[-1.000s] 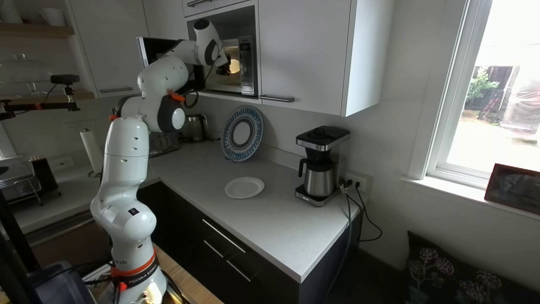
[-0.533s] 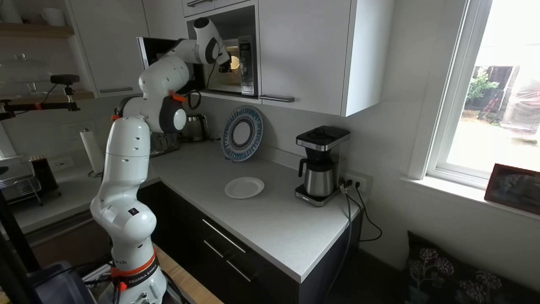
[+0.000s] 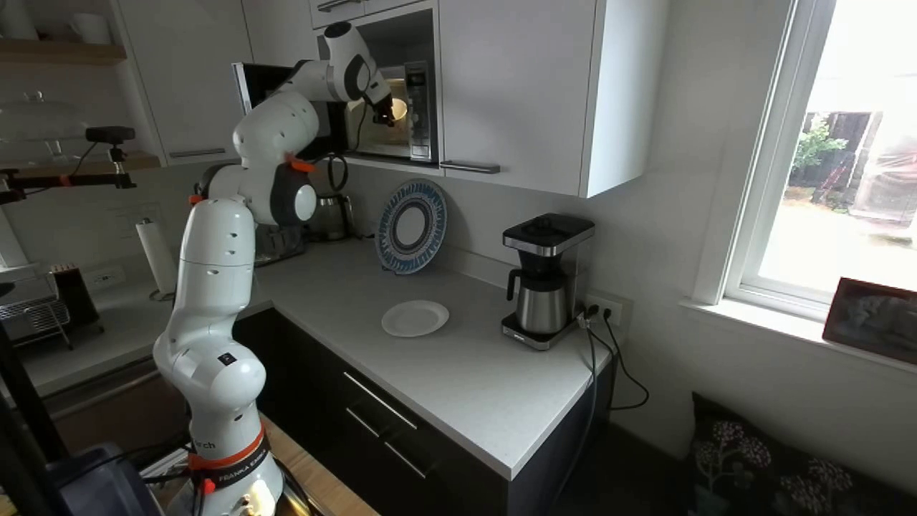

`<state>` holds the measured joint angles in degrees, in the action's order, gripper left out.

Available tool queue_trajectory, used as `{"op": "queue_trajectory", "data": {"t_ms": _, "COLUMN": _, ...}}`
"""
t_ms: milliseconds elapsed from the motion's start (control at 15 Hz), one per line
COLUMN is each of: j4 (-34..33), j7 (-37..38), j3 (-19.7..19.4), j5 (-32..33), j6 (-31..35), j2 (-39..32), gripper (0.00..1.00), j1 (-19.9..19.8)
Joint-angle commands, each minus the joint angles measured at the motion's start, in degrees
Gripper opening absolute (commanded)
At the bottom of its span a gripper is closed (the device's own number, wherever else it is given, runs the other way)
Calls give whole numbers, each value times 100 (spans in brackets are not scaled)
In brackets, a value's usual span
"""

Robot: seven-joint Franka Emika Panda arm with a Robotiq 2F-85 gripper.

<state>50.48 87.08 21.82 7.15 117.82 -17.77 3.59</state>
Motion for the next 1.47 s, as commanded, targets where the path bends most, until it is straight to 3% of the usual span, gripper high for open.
{"op": "queue_trajectory", "data": {"t_ms": 0, "j4": -327, "j7": -357, "j3": 11, "j5": 190, "j6": -298, "j2": -194, "gripper": 53, "j1": 108}}
{"op": "queue_trajectory", "data": {"t_ms": 200, "j4": -436, "j7": -622, "j3": 14, "j5": 290, "j6": -192, "j2": -264, "gripper": 75, "j1": 142}}
{"op": "queue_trajectory", "data": {"t_ms": 400, "j4": -553, "j7": -880, "j3": -1, "j5": 455, "j6": -13, "j2": -326, "gripper": 38, "j1": 196}}
{"op": "queue_trajectory", "data": {"t_ms": 533, "j4": -628, "j7": -989, "j3": -7, "j5": 541, "j6": 24, "j2": -355, "gripper": 23, "j1": 226}}
{"op": "queue_trajectory", "data": {"t_ms": 600, "j4": -667, "j7": -1047, "j3": -11, "j5": 580, "j6": 37, "j2": -373, "gripper": 22, "j1": 241}}
{"op": "queue_trajectory", "data": {"t_ms": 733, "j4": -740, "j7": -1154, "j3": -17, "j5": 650, "j6": 61, "j2": -419, "gripper": 24, "j1": 260}}
{"op": "queue_trajectory", "data": {"t_ms": 933, "j4": -838, "j7": -1260, "j3": -18, "j5": 726, "j6": 64, "j2": -497, "gripper": 41, "j1": 287}}
{"op": "queue_trajectory", "data": {"t_ms": 1067, "j4": -875, "j7": -1321, "j3": -19, "j5": 766, "j6": 73, "j2": -545, "gripper": 42, "j1": 301}}
{"op": "queue_trajectory", "data": {"t_ms": 1133, "j4": -901, "j7": -1331, "j3": -19, "j5": 788, "j6": 81, "j2": -566, "gripper": 49, "j1": 312}}
{"op": "queue_trajectory", "data": {"t_ms": 1333, "j4": -1012, "j7": -1394, "j3": -8, "j5": 830, "j6": 145, "j2": -654, "gripper": 58, "j1": 361}}
{"op": "queue_trajectory", "data": {"t_ms": 1400, "j4": -1033, "j7": -1419, "j3": 5, "j5": 831, "j6": 212, "j2": -682, "gripper": 38, "j1": 379}}
